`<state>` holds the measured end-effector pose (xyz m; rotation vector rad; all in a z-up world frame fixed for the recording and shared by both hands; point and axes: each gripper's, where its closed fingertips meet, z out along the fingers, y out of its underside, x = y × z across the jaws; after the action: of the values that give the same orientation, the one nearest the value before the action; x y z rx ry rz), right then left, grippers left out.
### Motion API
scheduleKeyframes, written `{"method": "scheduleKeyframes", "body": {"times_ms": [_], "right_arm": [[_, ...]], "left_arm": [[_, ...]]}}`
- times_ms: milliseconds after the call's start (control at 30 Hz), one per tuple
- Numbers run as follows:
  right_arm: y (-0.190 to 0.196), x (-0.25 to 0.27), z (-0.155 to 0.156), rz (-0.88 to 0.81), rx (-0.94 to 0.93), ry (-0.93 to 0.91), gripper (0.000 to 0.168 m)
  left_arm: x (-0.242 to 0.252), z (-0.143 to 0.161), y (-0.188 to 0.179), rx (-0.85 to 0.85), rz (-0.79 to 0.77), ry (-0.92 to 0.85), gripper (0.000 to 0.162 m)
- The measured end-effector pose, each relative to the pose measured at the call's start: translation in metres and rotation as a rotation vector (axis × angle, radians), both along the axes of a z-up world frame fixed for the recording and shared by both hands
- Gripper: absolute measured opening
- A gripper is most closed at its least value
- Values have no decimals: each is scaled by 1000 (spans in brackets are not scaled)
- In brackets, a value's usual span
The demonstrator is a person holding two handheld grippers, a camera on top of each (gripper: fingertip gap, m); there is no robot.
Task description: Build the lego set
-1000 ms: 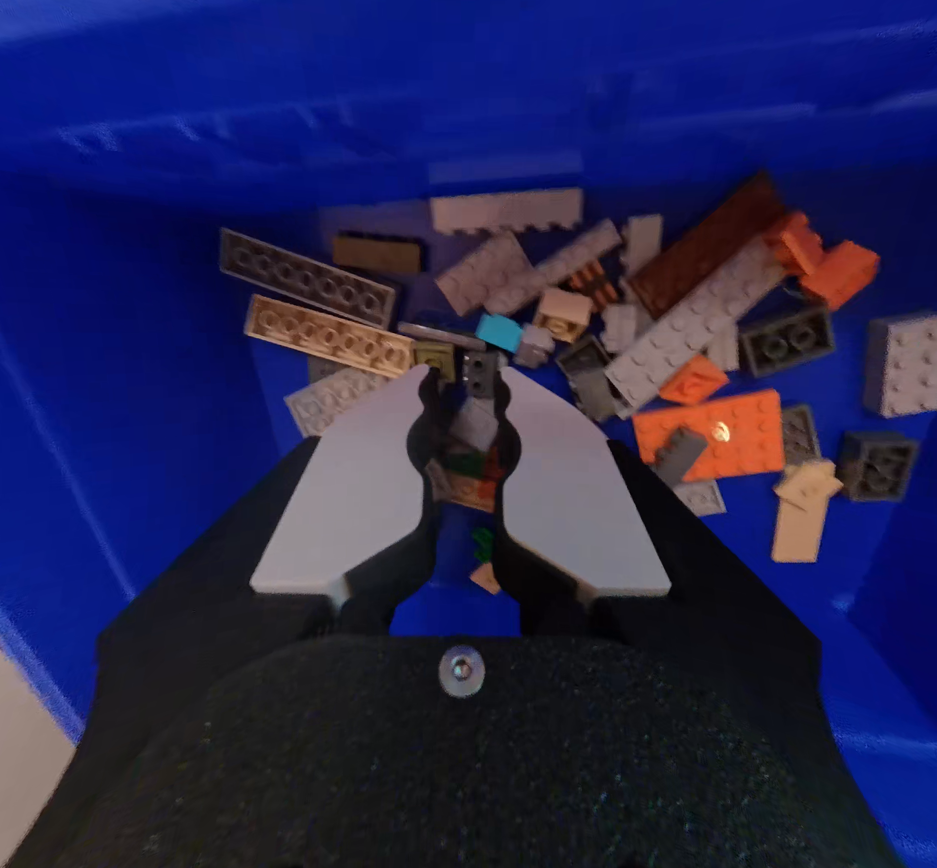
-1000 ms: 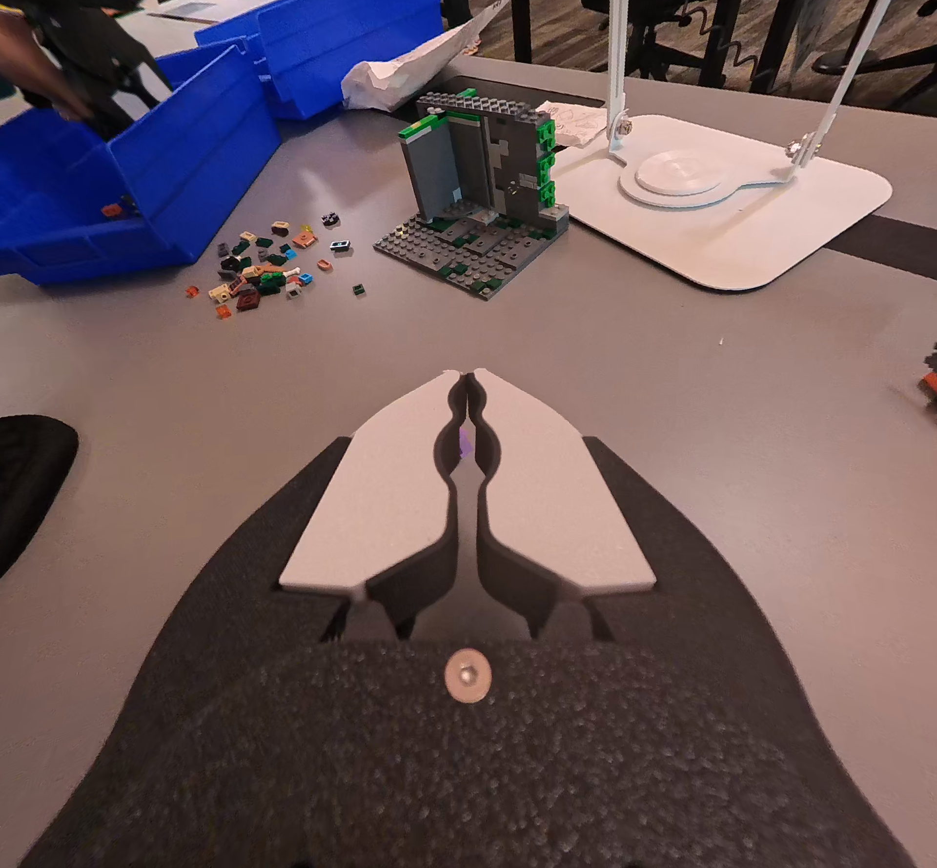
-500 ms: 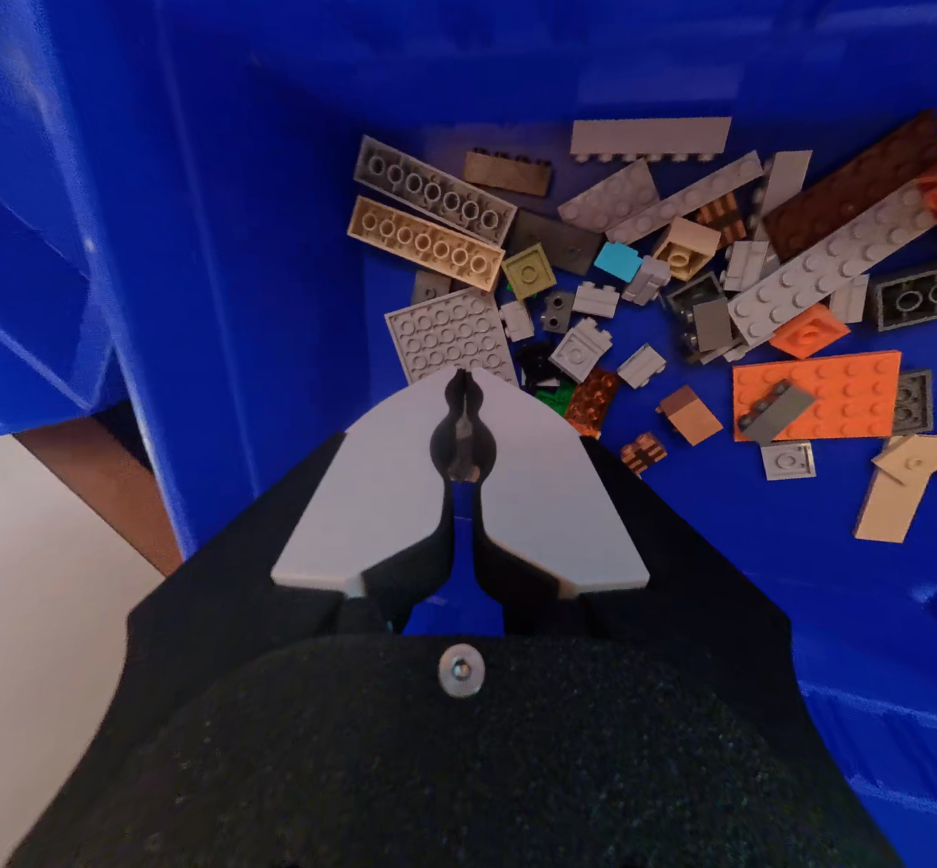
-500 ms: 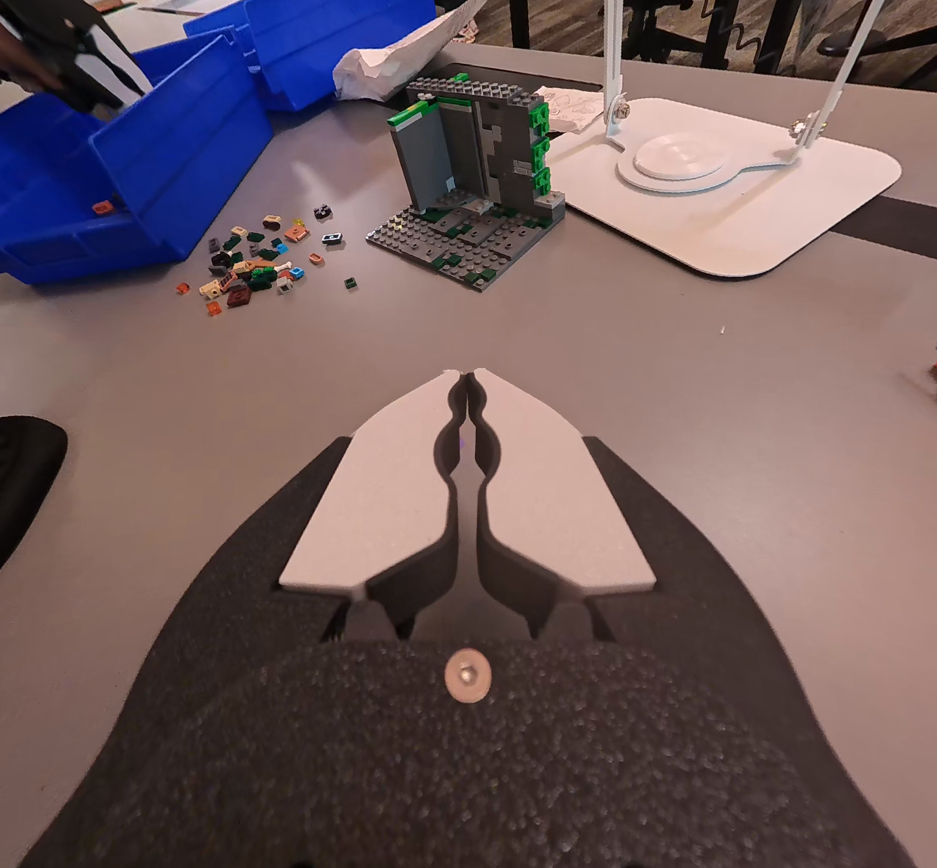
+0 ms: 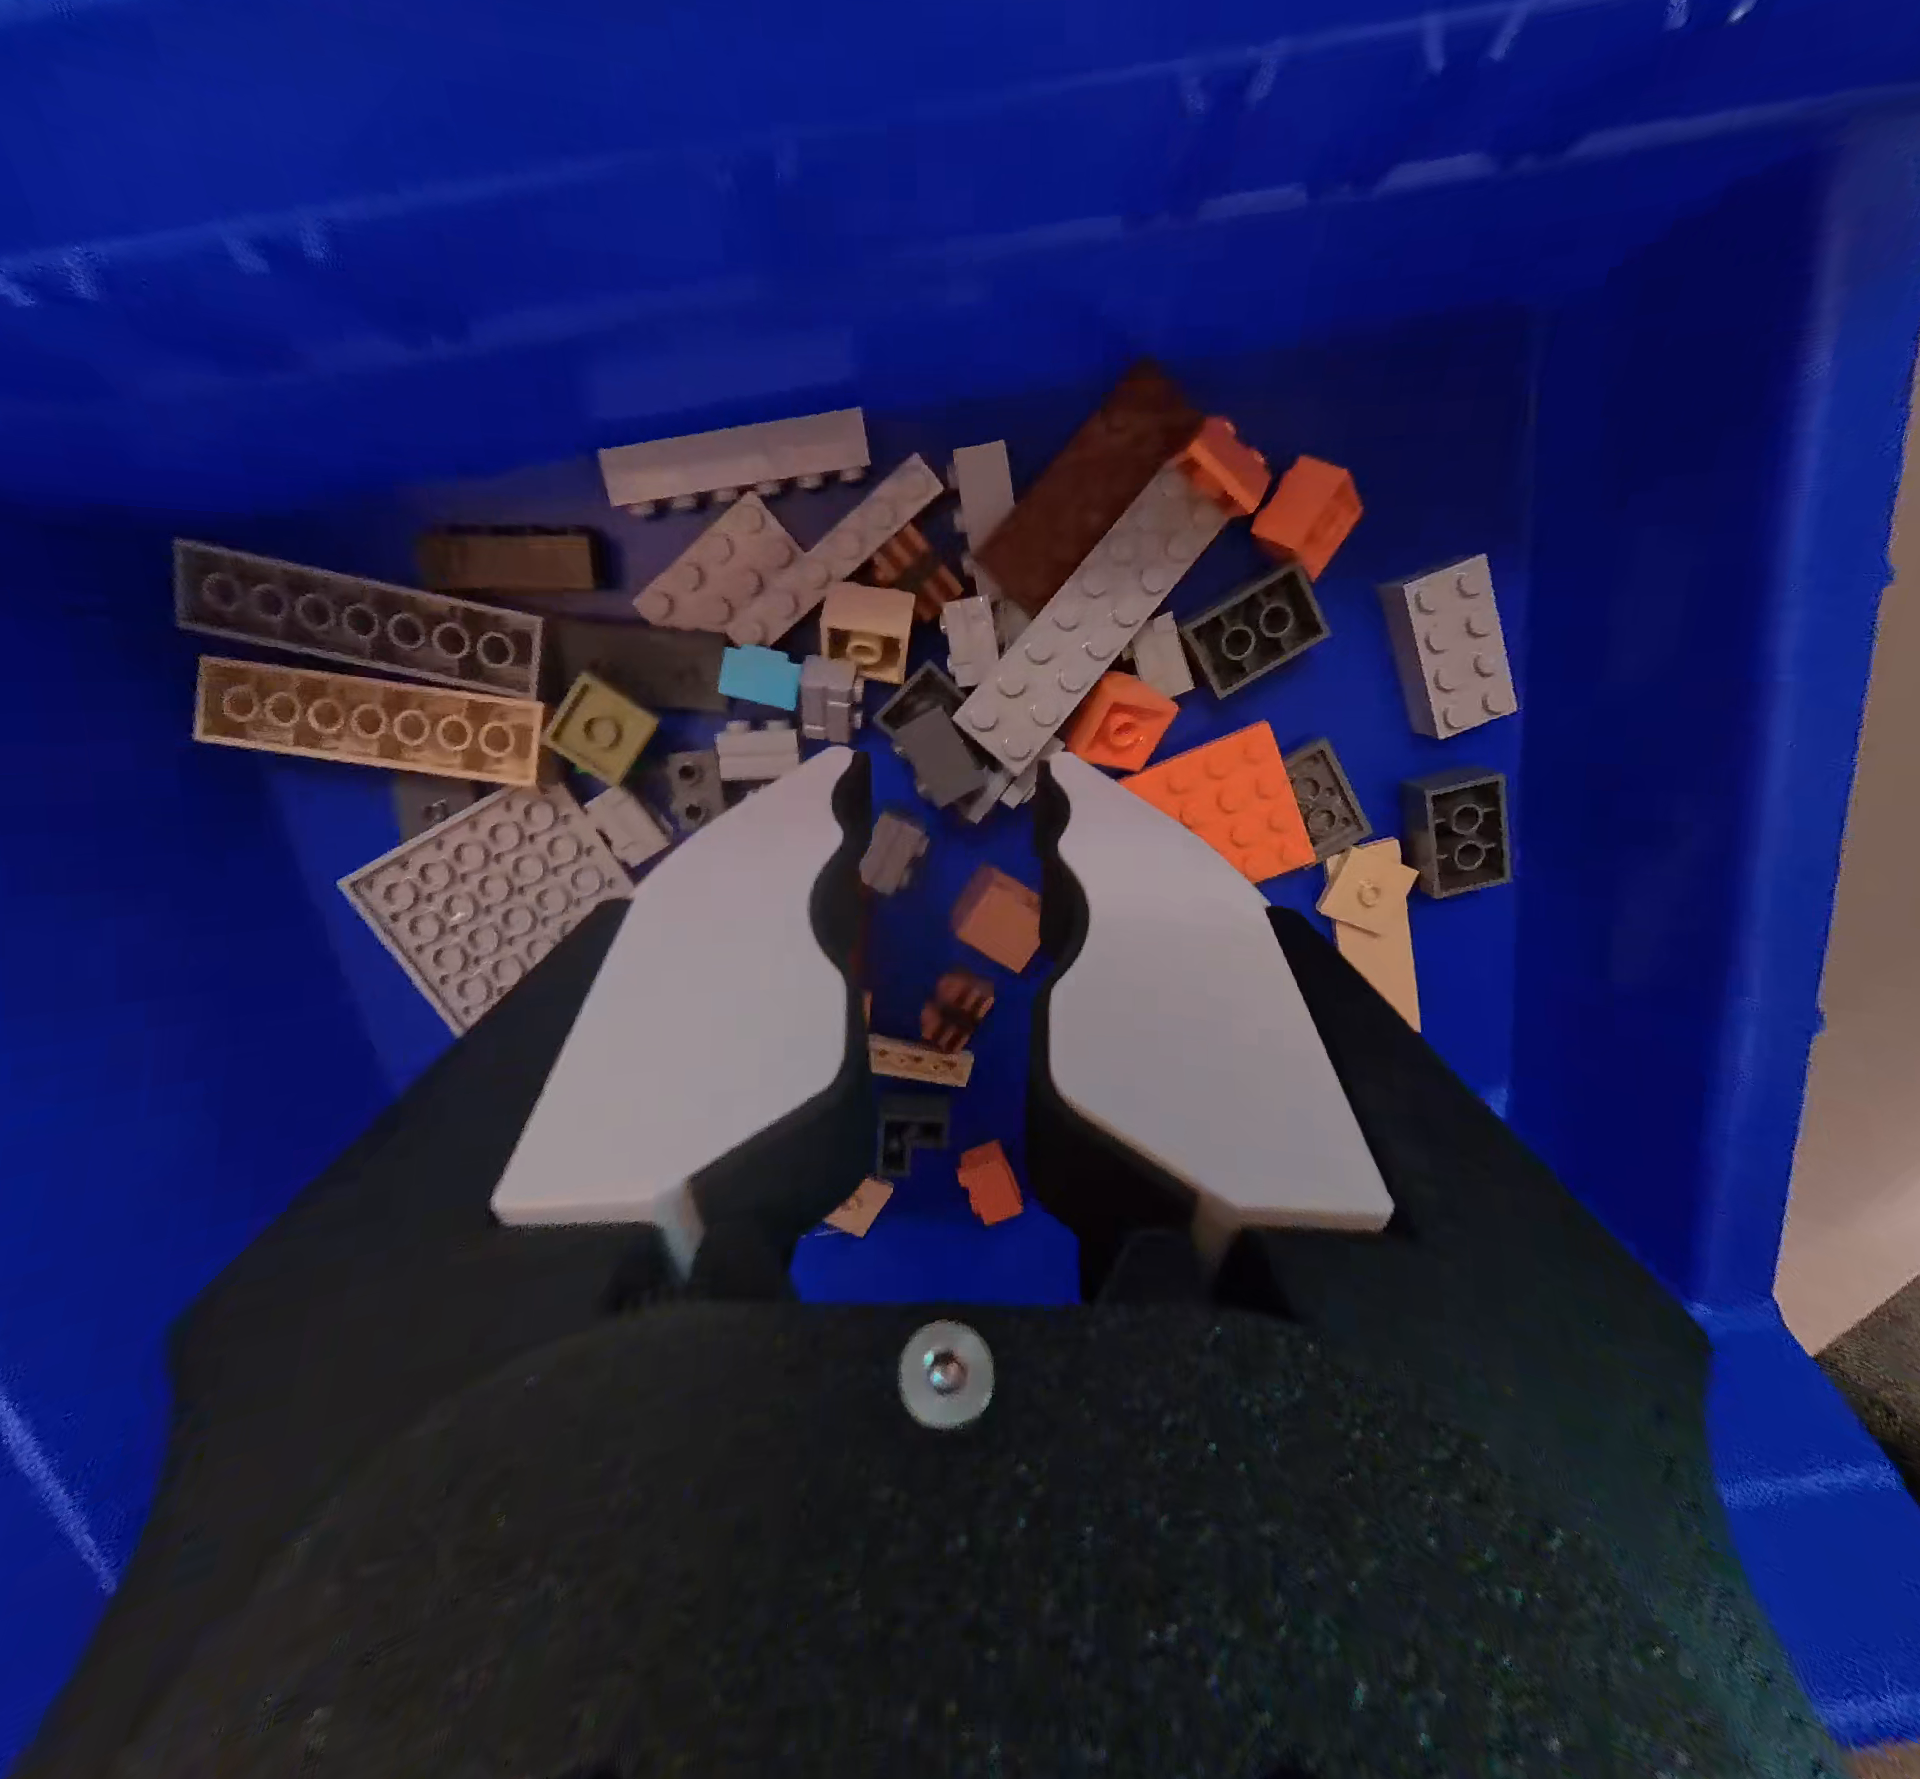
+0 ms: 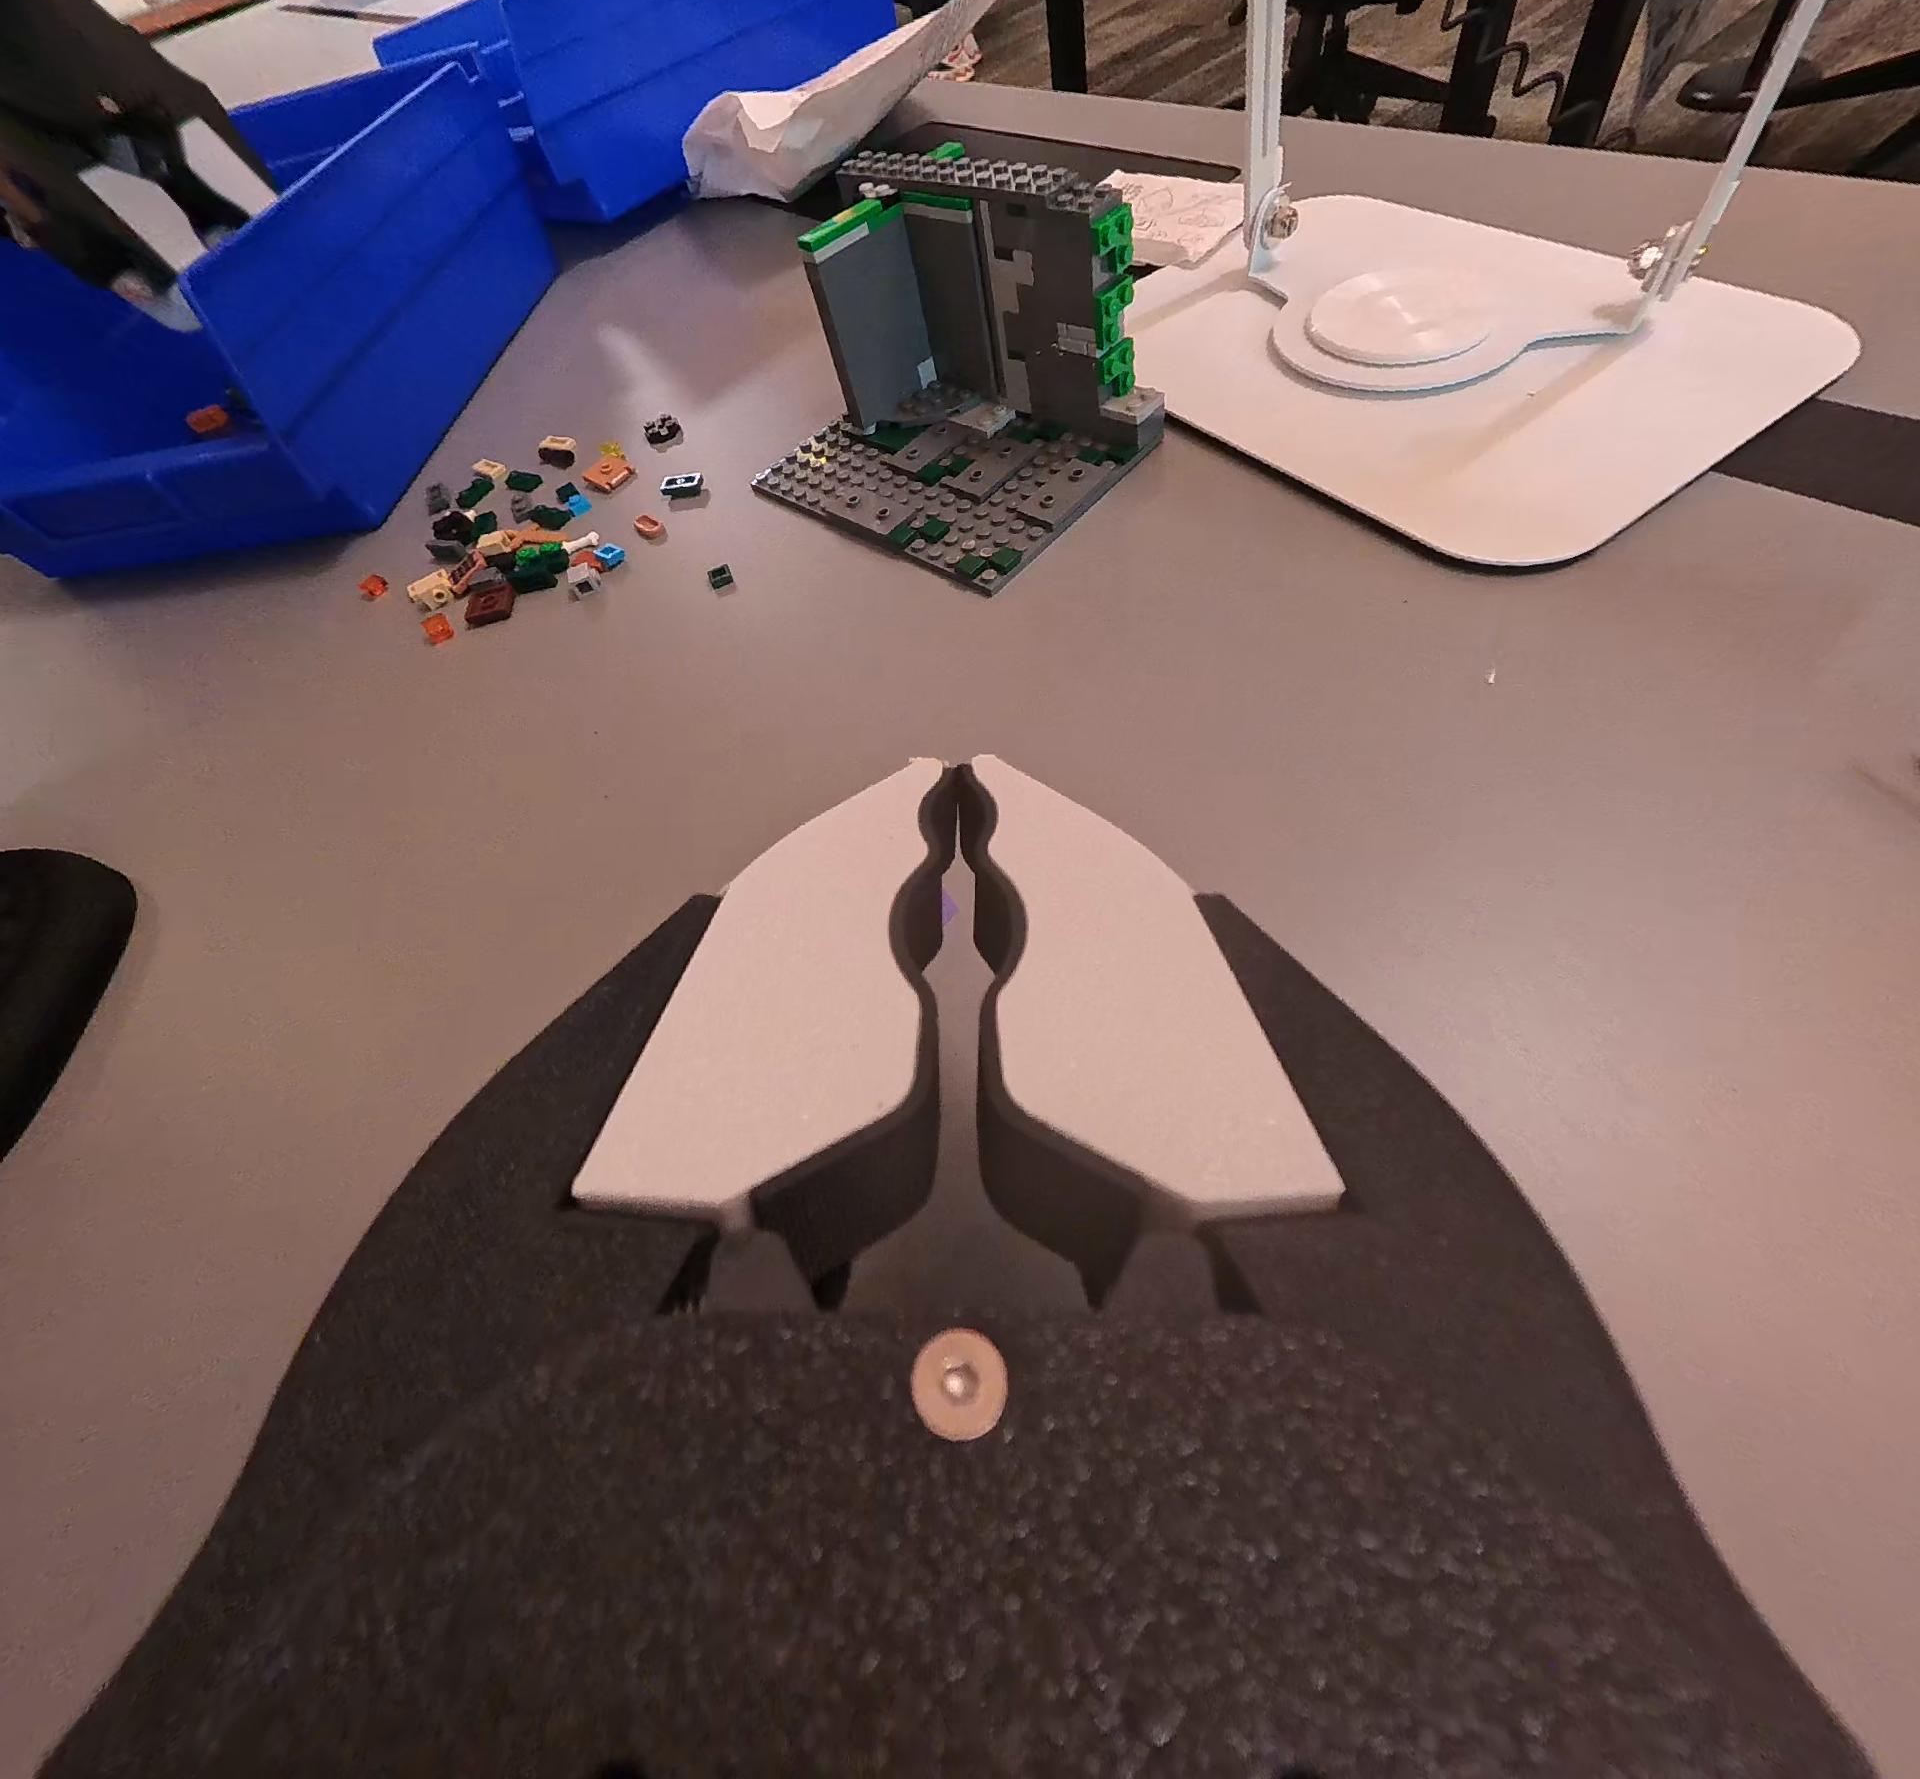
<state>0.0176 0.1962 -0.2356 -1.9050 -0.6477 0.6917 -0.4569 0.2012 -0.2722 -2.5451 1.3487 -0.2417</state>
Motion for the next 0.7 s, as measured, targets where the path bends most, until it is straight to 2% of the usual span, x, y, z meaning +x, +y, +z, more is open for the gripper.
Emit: {"method": "scheduleKeyframes", "body": {"times_ms": [67,133,233,567,700], "right_arm": [[0,-1,-1,2,1,-4,0],[0,-1,-1,1,1,-5,0],[1,0,0,-5,1,-3,0],[0,0,1,1,4,3,0],[-1,0,3,2,8,7,0]], "left_arm": [[3,-5,0,1,-9,5,28],[4,-8,4,21,-3,13,18],[2,-5,8,36,-11,29,18],[-29,55,25,145,80,19,18],[-40,60,20,116,103,32,18]]}}
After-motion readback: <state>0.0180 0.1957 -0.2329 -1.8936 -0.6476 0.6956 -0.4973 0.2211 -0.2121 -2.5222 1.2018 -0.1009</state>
